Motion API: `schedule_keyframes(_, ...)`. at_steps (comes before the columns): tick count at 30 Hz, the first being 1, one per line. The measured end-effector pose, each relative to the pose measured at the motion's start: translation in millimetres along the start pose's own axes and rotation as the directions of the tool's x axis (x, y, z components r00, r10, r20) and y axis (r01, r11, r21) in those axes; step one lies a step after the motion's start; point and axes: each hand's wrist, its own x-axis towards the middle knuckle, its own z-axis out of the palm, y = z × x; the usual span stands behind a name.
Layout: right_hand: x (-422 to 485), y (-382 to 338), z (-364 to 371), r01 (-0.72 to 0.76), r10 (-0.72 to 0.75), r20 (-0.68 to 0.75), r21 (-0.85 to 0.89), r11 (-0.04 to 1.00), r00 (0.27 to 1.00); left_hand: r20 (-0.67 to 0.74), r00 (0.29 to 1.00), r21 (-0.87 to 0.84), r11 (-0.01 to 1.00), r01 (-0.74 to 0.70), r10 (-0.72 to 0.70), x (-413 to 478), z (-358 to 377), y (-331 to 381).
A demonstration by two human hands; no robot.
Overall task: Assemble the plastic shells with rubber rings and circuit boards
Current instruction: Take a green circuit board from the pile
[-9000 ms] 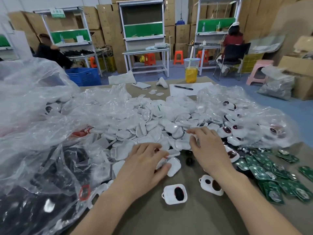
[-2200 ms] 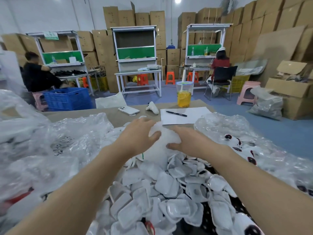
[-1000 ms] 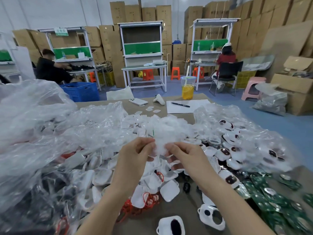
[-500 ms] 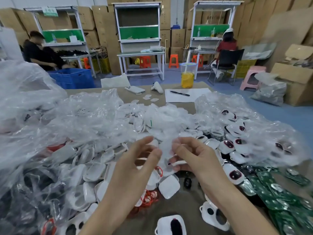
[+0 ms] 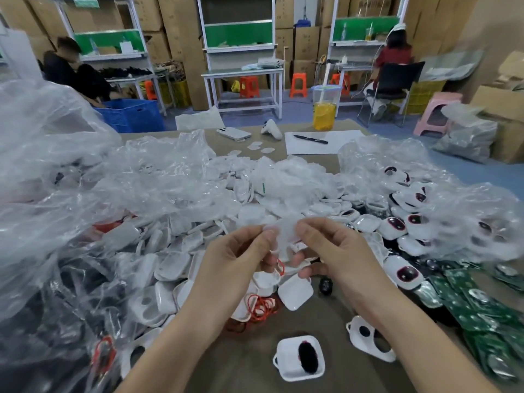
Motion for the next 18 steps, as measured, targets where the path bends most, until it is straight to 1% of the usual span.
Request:
schedule_keyframes(3, -0.7, -0.4, -0.9, 0.019, -0.018, 0.050, -0.017, 1.000, 0.999, -0.013, 1.000, 0.000, 1.000, -0.025, 0.025, -1.4, 0.0, 1.5)
schedule_keyframes(5, -1.5, -0.5, -0.8, 0.037, -0.034, 0.058, -0.050, 0.998, 0.998, -0.007, 0.999, 0.011, 0.999, -0.037, 0.037, -2.1, 1.4, 1.5)
schedule_keyframes(10, -0.7, -2.2, -1.8, 0.034, -0.033, 0.033, -0.044, 0.998, 0.999, -0.009, 0.999, 0.000, 0.999, -0.042, 0.042, -2.4, 0.9, 1.5)
schedule_keyframes(17, -1.0, -1.8, -1.0, 0.030, -0.030, -0.005, -0.008, 1.000, 1.000, 0.000, 0.993, 0.005, 0.993, -0.117, 0.117, -7.5, 2.0, 5.1)
schedule_keyframes(18, -1.2, -1.9, -0.8, 0.050, -0.051, -0.029, -0.040, 0.998, 0.998, 0.000, 0.992, 0.024, 0.992, -0.128, 0.128, -8.1, 2.0, 4.9)
